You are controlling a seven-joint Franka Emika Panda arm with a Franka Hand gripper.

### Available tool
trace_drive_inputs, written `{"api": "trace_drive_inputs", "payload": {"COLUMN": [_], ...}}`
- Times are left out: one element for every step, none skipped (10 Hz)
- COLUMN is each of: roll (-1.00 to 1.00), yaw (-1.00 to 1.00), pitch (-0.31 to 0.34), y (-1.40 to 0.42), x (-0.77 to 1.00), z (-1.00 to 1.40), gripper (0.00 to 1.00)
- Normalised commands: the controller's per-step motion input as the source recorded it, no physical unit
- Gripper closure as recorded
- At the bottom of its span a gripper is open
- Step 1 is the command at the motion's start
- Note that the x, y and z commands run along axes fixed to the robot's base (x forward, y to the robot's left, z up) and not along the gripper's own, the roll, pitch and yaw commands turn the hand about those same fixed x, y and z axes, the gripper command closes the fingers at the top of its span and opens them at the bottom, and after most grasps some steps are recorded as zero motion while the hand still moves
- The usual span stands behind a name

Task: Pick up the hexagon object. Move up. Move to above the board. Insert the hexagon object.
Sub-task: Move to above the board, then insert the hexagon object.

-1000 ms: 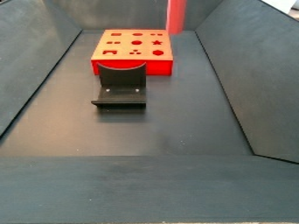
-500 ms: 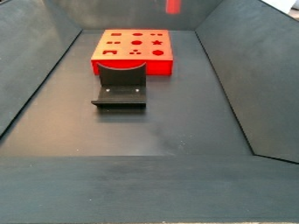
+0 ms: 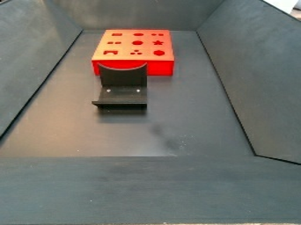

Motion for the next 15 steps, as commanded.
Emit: {"api": "trace_drive_inputs", "payload": {"roll": [0.01,0.01,0.02,0.0,0.08,0.06,0.1,0.09,0.0,-0.08,-0.06,-0.03,0.0,0.0,0.0], "yaw": [0.01,0.01,0.01,0.0,0.0,0.0,0.0,0.0,-0.01,-0.06,-0.01,0.0,0.0,-0.04,-0.1], "pitch": [0.132,0.126,0.11,0.006,0.0,0.024,0.0,0.009,0.049,0.0,0.0,0.0,0.011,0.0,0.0], "y": [-0.58,-0.31,-0.18,0.0,0.21,0.43,0.45,0.41,0.38,0.32,0.26,0.29,0.31,0.29,0.28], "x": [0.11,0.1,0.08,0.05,-0.18,0.06,0.0,0.04,0.32,0.59,0.55,0.55,0.47,0.25,0.11], "z": [0.11,0.07,0.04,0.0,-0.24,-0.5,-0.63,-0.64,-0.64,-0.58,-0.6,-0.55,-0.44,-0.33,-0.28], "gripper": [1.0,1.0,1.0,1.0,1.0,1.0,1.0,1.0,1.0,1.0,1.0,1.0,1.0,1.0,1.0]}}
